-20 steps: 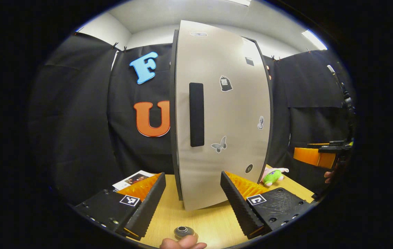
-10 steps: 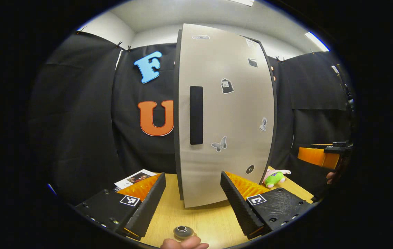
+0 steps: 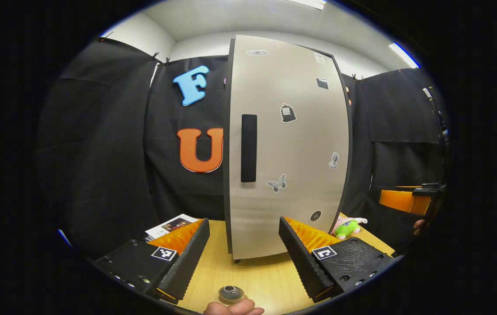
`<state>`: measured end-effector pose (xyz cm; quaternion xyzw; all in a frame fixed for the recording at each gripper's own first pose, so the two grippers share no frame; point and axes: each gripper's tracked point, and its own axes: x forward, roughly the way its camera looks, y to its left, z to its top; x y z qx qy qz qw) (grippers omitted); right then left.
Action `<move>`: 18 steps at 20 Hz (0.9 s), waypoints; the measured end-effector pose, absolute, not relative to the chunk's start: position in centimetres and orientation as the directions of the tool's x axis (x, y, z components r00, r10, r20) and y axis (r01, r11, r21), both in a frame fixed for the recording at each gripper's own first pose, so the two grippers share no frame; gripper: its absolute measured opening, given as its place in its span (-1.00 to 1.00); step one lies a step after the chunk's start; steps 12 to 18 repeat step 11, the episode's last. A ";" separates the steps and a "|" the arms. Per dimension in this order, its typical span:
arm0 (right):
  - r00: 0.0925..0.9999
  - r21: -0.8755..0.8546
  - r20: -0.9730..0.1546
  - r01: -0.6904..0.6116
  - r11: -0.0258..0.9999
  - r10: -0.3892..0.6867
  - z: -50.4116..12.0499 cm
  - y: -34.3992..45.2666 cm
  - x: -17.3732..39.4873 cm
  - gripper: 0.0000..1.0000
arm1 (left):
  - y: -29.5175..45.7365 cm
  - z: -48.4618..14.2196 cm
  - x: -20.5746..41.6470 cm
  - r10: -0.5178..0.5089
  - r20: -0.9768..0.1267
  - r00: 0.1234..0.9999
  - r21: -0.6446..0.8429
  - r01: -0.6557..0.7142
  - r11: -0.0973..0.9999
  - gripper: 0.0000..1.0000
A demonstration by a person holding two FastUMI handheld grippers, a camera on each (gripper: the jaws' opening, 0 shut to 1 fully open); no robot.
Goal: Open the cabinet door with the right hand, grasp the bottle in the cabinet with the left hand and place it on the coaster, then close the cabinet door with the right hand.
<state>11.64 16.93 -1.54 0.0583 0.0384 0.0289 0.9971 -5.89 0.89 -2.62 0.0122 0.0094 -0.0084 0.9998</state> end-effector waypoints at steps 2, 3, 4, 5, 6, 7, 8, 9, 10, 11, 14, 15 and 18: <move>0.995 0.118 -0.079 -0.053 0.992 0.063 -1.7 17.0 11.6 0.79 | 1.0 -2.6 -5.9 -0.016 -0.017 1.000 0.030 0.016 0.999 0.93; 0.994 0.122 -0.083 -0.056 0.991 0.066 -1.7 17.1 11.5 0.79 | 1.0 -2.5 -6.0 -0.014 -0.018 1.000 0.032 0.015 0.999 0.93; 0.994 0.125 -0.087 -0.060 0.990 0.071 -1.8 17.3 11.4 0.76 | 1.1 -2.4 -6.1 -0.011 -0.016 1.000 0.036 0.011 0.999 0.94; 0.993 0.125 -0.090 -0.061 0.990 0.073 -1.8 17.4 11.4 0.76 | 1.2 -2.4 -6.1 -0.011 -0.015 1.000 0.036 0.012 0.999 0.94; 0.993 0.124 -0.093 -0.064 0.990 0.075 -1.9 17.4 11.4 0.76 | 1.2 -2.4 -6.2 -0.011 -0.015 1.000 0.035 0.012 0.999 0.93; 0.993 0.121 -0.094 -0.064 0.991 0.076 -1.9 17.3 11.4 0.79 | 1.3 -2.5 -6.2 -0.007 -0.016 1.000 0.035 0.008 0.999 0.93; 0.993 0.119 -0.096 -0.061 0.991 0.073 -1.9 17.2 11.3 0.79 | 1.3 -2.4 -6.3 -0.005 -0.016 1.000 0.037 0.005 0.999 0.94; 0.993 0.118 -0.098 -0.055 0.992 0.067 -2.0 17.1 11.3 0.79 | 1.4 -2.5 -6.3 -0.004 -0.017 1.000 0.036 0.005 0.999 0.94; 0.993 0.119 -0.101 -0.051 0.992 0.063 -2.0 17.1 11.2 0.79 | 1.3 -2.6 -6.3 -0.006 -0.019 1.000 0.036 0.006 0.999 0.94; 0.993 0.124 -0.105 -0.046 0.991 0.059 -2.1 17.0 11.1 0.79 | 1.4 -2.5 -6.4 -0.004 -0.018 1.000 0.037 0.005 0.999 0.94; 0.993 0.124 -0.105 -0.046 0.991 0.059 -2.1 17.0 11.1 0.79 | 1.4 -2.5 -6.4 -0.004 -0.018 1.000 0.037 0.005 0.999 0.94; 0.993 0.124 -0.105 -0.046 0.991 0.059 -2.1 17.0 11.1 0.79 | 1.4 -2.5 -6.4 -0.004 -0.018 1.000 0.037 0.005 0.999 0.94; 0.993 0.124 -0.105 -0.046 0.991 0.059 -2.1 17.0 11.1 0.79 | 1.4 -2.5 -6.4 -0.004 -0.018 1.000 0.037 0.005 0.999 0.94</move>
